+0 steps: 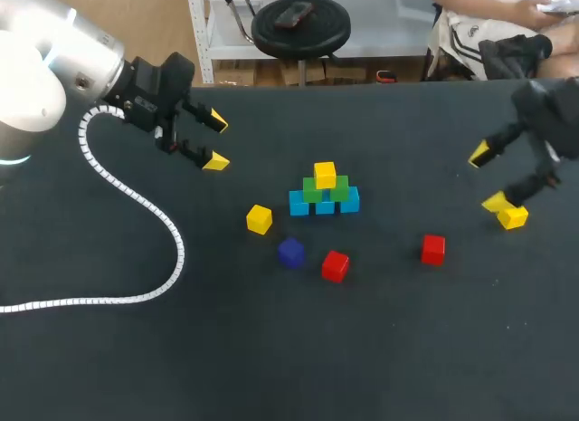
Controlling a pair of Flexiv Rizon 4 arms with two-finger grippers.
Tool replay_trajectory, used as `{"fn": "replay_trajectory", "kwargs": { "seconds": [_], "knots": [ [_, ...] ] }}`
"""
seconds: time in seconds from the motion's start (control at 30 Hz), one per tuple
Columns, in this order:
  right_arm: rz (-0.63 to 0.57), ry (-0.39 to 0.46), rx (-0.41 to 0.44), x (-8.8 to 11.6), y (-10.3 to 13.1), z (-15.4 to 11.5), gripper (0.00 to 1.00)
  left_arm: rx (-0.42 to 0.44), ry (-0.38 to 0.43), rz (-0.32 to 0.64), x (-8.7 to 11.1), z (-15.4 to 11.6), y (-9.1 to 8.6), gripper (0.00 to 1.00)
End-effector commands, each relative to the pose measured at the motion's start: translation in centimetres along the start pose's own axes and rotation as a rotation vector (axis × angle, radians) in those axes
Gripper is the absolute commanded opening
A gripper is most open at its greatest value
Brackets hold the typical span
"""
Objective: Place the blue cubes, place green cubes on the blue cubes, place the yellow cubes on the green cubes, then place the red cubes on the yellow cubes, and place purple cube on the red cubes.
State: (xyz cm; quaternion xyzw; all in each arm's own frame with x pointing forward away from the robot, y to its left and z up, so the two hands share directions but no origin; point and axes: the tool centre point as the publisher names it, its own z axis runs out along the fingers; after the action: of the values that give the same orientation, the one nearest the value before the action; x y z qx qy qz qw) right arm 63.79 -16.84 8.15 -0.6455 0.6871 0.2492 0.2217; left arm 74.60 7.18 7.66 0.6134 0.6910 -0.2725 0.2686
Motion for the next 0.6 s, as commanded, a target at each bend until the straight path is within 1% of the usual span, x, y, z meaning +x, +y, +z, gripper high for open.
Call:
{"fn": "replay_trajectory", "kwargs": {
  "seconds": [0.03,0.13,0.2,0.33,0.4,0.43,0.6],
  "knots": [
    [-0.035,-0.005,-0.013,2.1,1.2,-1.3,1.0,0.005,0.002,0.001,0.0,0.0,0.2,1.0],
    [-0.054,0.009,-0.042,3.5,1.4,-1.8,1.0,0.005,0.002,0.001,0.0,0.0,0.2,1.0],
    [-0.066,0.011,-0.052,4.5,1.2,-2.1,1.0,0.005,0.002,0.001,0.0,0.0,0.2,1.0],
    [-0.081,0.039,-0.045,5.2,0.9,-2.5,1.0,0.005,0.002,0.001,0.0,0.0,0.2,1.0],
    [-0.054,0.034,-0.027,5.6,0.7,-2.8,1.0,0.005,0.002,0.001,0.0,0.0,0.2,1.0],
    [-0.052,0.024,-0.031,5.6,0.7,-2.9,1.0,0.005,0.002,0.001,0.0,0.0,0.2,1.0],
    [-0.052,0.024,-0.031,5.6,0.7,-2.9,1.0,0.005,0.002,0.001,0.0,0.0,0.2,1.0]
  ]
}}
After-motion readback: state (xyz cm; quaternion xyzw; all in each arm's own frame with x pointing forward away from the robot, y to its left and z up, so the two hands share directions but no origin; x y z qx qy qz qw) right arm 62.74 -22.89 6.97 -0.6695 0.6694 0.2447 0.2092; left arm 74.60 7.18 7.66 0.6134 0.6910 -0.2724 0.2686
